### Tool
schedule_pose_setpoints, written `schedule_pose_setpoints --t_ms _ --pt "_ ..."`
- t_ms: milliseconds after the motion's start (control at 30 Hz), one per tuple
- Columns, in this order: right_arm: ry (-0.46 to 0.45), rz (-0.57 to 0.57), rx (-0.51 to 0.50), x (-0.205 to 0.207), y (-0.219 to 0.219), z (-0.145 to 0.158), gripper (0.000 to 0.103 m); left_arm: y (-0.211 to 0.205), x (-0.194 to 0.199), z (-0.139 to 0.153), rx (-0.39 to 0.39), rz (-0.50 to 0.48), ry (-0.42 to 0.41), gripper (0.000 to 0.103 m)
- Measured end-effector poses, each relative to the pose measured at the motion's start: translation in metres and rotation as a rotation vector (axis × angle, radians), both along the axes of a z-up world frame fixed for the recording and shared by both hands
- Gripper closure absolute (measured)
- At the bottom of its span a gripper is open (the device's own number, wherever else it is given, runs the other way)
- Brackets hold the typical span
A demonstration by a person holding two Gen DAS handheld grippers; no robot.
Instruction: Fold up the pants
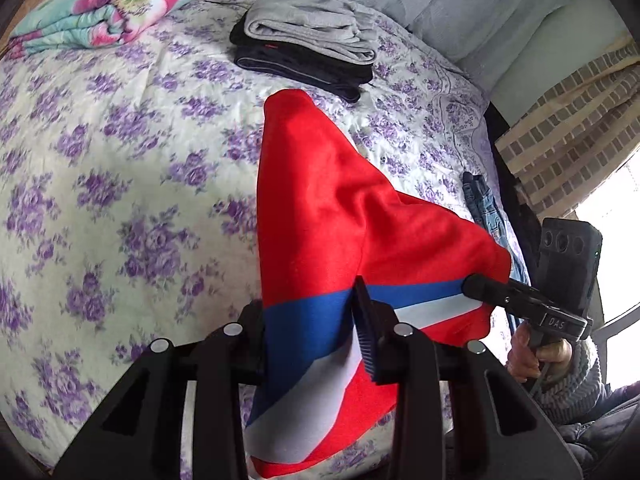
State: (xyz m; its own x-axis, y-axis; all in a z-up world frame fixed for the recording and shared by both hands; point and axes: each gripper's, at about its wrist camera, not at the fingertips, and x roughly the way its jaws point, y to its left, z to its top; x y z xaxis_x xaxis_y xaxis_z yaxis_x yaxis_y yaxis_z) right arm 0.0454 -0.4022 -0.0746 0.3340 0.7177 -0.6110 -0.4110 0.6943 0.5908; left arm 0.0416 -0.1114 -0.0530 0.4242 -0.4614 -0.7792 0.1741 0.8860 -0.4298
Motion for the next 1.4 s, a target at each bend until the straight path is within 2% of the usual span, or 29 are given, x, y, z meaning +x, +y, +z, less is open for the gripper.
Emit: schedule_pose_setpoints --t_ms 100,333,567,667,767,833,867,933,1000,1133,1200,1400 --pt "0.012 -0.08 -0.003 0.009 -0.015 -0.001 0.063 -0.019 0.023 0.003 0.037 -0.061 -0.022 0.07" --pt "0.049 -0.163 -0.035 0.042 -0.025 -0.003 0.063 -0.031 0.07 -0.006 0.007 -0.134 -0.012 0.071" --pt "0.154 -0.158 -0.072 0.07 -0.005 -0.044 0.063 -0.017 0.095 -0.053 0.008 -0.1 0.1 0.071" --pt "0.189 -0.17 -0.069 0.083 -0.004 -0.057 0.062 -0.009 0.098 -0.066 -0.024 -0.072 0.124 0.069" --pt "0.223 -0.167 -0.061 0.09 -0.007 -0.064 0.062 -0.012 0.098 -0.07 0.001 -0.062 0.11 0.059" --pt "0.235 -0.156 -0.062 0.091 -0.007 -0.067 0.061 -0.017 0.098 -0.073 0.033 -0.056 0.1 0.047" --pt "0.242 -0.154 -0.06 0.092 -0.009 -0.069 0.06 -0.018 0.097 -0.075 0.039 -0.056 0.097 0.045" --pt "0.262 -0.155 -0.055 0.094 -0.01 -0.072 0.059 -0.02 0.098 -0.078 0.058 -0.04 0.101 0.029" --pt "0.275 -0.156 -0.056 0.095 -0.01 -0.073 0.057 -0.02 0.097 -0.083 0.077 -0.012 0.103 0.021" --pt "0.281 -0.157 -0.071 0.095 -0.01 -0.073 0.053 -0.019 0.092 -0.085 0.101 0.007 0.093 0.013" --pt "0.287 -0.168 -0.077 0.096 -0.008 -0.075 0.046 -0.021 0.089 -0.084 0.127 0.011 0.076 0.012" --pt "0.272 -0.173 -0.075 0.095 -0.01 -0.069 0.044 -0.02 0.084 -0.083 0.127 0.022 0.073 0.011"
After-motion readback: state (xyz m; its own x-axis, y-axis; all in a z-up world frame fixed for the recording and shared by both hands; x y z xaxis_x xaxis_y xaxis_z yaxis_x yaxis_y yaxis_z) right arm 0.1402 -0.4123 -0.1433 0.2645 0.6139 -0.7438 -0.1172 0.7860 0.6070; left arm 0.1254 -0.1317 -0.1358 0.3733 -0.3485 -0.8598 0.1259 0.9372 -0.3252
